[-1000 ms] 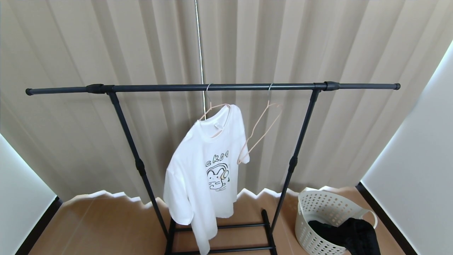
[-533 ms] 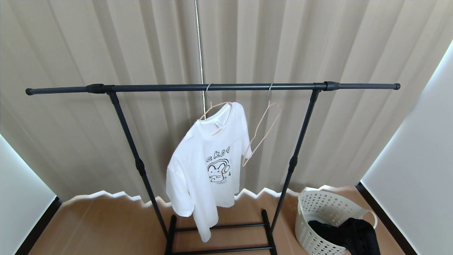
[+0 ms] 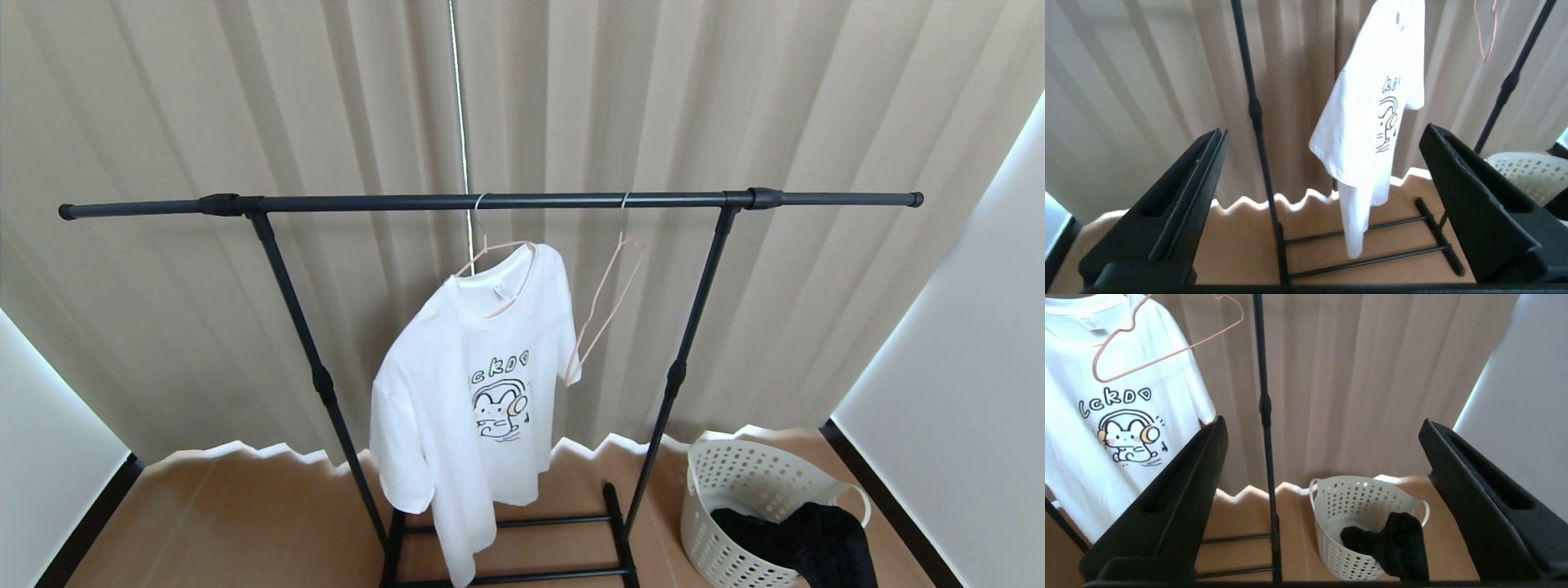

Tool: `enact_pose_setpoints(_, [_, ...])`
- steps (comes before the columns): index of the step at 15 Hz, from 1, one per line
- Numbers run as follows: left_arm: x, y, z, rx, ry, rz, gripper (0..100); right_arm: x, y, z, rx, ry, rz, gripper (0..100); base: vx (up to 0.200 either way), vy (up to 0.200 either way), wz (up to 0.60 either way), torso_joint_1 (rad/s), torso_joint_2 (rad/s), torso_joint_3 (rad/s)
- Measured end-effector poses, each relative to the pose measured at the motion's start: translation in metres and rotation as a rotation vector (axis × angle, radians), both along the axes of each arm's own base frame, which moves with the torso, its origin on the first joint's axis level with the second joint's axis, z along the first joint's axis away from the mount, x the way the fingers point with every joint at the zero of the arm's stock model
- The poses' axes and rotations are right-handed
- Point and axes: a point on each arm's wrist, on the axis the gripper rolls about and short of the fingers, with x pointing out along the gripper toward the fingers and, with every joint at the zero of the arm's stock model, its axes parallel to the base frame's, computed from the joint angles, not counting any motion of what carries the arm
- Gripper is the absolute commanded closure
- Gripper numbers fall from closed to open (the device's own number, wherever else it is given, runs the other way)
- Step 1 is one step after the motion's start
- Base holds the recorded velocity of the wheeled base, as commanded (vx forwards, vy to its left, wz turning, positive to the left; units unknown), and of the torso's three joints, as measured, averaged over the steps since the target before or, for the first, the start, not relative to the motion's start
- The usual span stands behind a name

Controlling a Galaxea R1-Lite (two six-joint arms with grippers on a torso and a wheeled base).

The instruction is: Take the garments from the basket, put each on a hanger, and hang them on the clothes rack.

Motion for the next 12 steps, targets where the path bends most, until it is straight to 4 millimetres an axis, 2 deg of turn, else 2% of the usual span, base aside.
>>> enact_pose_setpoints(4, [-0.0004,-0.0001,-0.0001,-0.01,-0.004,-0.003,0,0.0,0.0001,0.0,0.008,0.0,0.003,0,0.0,0.0,0.0,0.0,0.0,0.0])
enact_pose_setpoints(12, [-0.0005,-0.0001,-0.0001,-0.005,-0.006,-0.003,0,0.0,-0.0001,0.0001,0.01,-0.001,-0.002,0,0.0,0.0,0.0,-0.139,0.32,0.173])
